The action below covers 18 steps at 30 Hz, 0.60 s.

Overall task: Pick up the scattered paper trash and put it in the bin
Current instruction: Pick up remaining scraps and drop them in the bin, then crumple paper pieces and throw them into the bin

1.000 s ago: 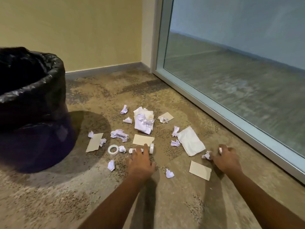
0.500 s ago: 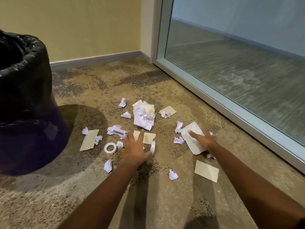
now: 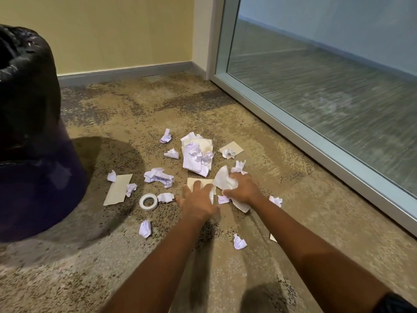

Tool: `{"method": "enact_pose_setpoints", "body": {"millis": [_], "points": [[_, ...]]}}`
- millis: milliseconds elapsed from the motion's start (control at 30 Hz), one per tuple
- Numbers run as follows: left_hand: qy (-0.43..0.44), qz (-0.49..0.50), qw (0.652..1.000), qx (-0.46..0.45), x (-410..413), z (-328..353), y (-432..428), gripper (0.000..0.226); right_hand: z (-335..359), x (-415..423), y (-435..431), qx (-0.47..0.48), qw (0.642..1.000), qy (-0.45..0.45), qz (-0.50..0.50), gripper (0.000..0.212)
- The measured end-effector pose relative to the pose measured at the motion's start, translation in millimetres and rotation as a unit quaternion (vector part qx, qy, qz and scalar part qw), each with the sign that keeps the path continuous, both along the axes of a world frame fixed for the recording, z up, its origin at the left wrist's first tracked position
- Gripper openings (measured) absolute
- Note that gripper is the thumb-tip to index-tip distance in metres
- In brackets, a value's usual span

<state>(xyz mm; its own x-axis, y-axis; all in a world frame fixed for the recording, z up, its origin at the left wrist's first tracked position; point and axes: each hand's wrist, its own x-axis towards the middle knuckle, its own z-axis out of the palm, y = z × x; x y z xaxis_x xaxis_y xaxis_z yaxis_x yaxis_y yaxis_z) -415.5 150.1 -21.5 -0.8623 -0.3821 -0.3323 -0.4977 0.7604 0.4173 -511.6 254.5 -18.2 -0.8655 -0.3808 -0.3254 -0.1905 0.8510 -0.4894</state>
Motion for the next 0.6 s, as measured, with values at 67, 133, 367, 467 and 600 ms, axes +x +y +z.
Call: {"method": "enact_pose_setpoints", "body": {"millis": [67,133,367,467,600], "points": [[0.036,0.001,0.999,-0.031,6,-3,2,0.042,-4,10,-4,0.004,1.0,0.017,0.018,0.053],[0.07,0.003,0.997,-0.041,11,-6,3,0.035,-7,20,-7,0.004,0.998,0.036,0.044,0.043],[0.09,0.054,0.994,0.018,22,-4,5,0.04,2,56,-1,0.033,0.993,0.037,0.111,0.041],[0.081,0.042,0.995,0.031,30,-2,3,0.032,7,67,3,0.051,0.99,0.01,0.132,0.044],[0.063,0.025,0.998,0.012,42,6,-5,0.037,15,81,8,0.036,0.991,-0.014,0.126,0.043]]}}
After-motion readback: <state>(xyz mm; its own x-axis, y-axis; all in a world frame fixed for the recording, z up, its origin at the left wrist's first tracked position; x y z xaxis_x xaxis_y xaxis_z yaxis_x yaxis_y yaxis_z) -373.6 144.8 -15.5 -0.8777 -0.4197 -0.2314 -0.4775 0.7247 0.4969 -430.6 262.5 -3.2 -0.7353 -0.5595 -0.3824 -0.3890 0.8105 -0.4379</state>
